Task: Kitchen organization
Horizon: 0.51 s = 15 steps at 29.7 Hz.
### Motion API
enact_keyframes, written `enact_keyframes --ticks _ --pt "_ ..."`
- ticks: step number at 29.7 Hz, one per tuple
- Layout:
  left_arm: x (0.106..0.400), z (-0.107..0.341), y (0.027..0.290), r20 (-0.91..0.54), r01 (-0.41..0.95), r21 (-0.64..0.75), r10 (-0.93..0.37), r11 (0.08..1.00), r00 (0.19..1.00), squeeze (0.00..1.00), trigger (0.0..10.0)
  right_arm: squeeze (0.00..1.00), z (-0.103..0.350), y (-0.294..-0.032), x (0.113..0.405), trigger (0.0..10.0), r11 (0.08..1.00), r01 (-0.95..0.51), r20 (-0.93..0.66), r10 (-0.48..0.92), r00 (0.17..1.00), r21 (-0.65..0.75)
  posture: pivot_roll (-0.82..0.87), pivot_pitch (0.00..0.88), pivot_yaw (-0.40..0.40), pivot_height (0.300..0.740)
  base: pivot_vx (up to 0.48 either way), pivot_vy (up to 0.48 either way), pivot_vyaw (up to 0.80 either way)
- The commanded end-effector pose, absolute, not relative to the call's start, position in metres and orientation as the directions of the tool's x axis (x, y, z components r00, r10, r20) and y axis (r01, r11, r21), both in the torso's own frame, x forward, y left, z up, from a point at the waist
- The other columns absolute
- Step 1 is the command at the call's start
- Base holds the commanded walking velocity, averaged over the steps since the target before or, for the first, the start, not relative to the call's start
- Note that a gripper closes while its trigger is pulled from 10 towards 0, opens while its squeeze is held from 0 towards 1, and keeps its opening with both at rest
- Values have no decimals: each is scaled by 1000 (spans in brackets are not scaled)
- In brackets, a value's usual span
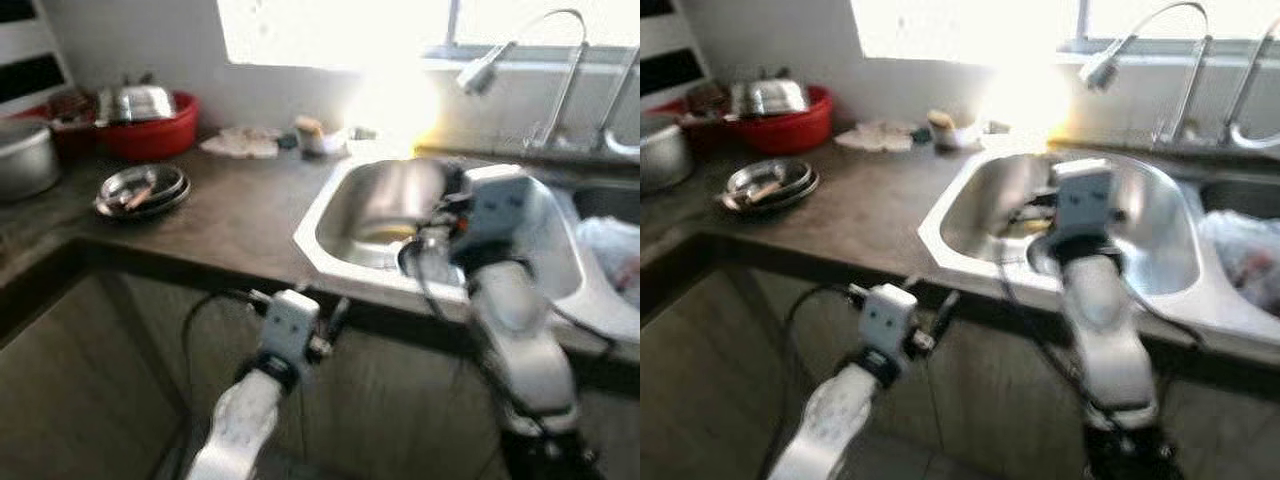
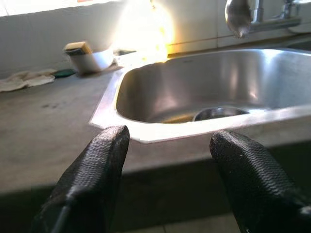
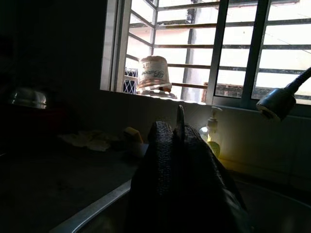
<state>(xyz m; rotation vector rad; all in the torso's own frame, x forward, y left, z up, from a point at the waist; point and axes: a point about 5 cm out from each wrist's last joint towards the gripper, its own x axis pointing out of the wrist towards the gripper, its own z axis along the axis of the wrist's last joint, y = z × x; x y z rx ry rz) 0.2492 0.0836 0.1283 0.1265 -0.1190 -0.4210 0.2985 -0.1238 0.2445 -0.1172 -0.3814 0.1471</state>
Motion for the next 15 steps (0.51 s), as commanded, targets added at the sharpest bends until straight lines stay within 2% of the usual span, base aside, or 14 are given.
enact_keyframes --ticks 1,9,10,15 --pt "249 131 75 96 425 144 -441 893 893 0 10000 0 241 -139 304 10000 985 -71 322 119 939 -157 100 0 -21 740 326 0 0" --pt "249 131 74 98 429 146 -444 892 891 0 10000 0 238 -142 319 10000 978 -104 256 149 955 -182 102 0 -23 740 311 0 0" --pt "249 131 74 99 428 144 -444 892 891 0 10000 0 233 -140 326 10000 970 -138 195 177 965 -199 102 0 -23 740 296 0 0" --pt "249 131 74 97 429 144 -444 892 891 0 10000 0 227 -139 340 10000 961 -204 99 225 969 -189 111 0 -29 740 0 0 0"
